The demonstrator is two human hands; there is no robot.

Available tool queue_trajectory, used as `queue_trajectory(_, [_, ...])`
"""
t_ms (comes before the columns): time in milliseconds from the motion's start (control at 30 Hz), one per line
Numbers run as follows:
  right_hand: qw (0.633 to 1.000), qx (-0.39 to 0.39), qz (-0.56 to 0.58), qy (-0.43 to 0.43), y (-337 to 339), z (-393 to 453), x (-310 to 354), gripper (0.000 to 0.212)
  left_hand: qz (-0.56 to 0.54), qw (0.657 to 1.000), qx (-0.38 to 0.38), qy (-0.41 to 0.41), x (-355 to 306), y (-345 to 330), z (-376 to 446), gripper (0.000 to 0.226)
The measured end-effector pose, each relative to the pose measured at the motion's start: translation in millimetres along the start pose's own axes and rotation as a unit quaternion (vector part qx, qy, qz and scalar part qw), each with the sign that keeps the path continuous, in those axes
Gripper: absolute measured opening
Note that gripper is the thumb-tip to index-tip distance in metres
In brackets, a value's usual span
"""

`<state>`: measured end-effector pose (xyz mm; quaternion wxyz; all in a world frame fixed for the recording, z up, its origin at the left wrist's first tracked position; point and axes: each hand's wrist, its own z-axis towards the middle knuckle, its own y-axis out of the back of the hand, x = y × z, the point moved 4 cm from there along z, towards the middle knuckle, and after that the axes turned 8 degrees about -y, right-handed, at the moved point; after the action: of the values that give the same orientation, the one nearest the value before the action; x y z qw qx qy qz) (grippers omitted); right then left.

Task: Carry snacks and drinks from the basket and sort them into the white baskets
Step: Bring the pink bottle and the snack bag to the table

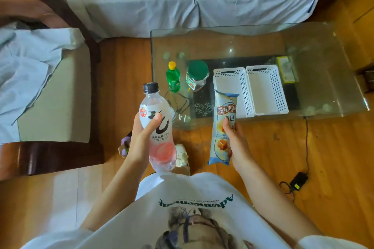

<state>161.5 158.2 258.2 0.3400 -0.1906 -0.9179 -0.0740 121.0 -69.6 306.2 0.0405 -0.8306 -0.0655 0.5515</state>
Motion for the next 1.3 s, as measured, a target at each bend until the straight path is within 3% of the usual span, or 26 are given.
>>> queue_trajectory(200, [0.997, 0.009, -0.058, -0.046, -29, 85, 24, 0.023, 0.098, 0.995, -0.011, 0.004, 10, -10, 83, 0.064])
queue_trajectory(267, [0.994, 0.025, -0.077, -0.071, -36, 117, 18, 0.015, 0.112, 0.994, -0.012, 0.014, 28, -12, 110, 0.061])
queue_trajectory(500, [0.973, 0.057, -0.179, -0.135, -51, 225, -13, 0.019, 0.169, 0.984, -0.048, -0.001, 117, -24, 188, 0.059])
queue_trajectory(833, [0.943, 0.060, -0.303, -0.128, -68, 319, -30, 0.045, 0.204, 0.976, -0.078, 0.000, 204, -16, 238, 0.065])
queue_trajectory(1300, [0.844, 0.057, -0.532, -0.033, -85, 365, -41, 0.054, 0.187, 0.981, -0.032, 0.045, 218, -9, 235, 0.086])
